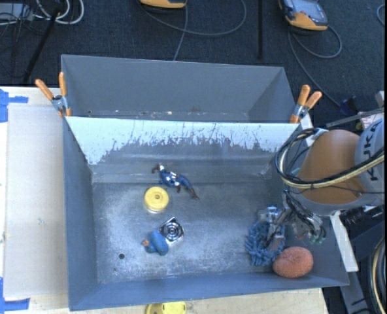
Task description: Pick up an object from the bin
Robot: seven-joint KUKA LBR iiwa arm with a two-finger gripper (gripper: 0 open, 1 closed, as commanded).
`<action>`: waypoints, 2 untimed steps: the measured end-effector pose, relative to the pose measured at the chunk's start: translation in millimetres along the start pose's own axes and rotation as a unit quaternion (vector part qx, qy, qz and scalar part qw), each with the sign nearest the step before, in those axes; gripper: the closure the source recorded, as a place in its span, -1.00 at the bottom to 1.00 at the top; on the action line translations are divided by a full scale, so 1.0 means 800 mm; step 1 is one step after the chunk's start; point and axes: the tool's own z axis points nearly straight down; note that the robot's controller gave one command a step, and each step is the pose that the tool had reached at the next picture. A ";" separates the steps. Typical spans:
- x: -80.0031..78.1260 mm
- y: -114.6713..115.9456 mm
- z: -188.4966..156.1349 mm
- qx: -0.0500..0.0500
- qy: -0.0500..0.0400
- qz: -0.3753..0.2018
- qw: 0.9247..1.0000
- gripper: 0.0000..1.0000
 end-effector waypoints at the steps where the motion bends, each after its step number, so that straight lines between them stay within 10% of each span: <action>1: 0.000 0.000 0.000 0.000 0.000 -0.001 1.000 1.00; 2: 0.004 -0.032 -0.148 0.001 -0.004 -0.020 1.000 1.00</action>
Offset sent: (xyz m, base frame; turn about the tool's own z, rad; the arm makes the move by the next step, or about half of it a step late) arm -0.0027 -0.0264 0.1191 -0.0412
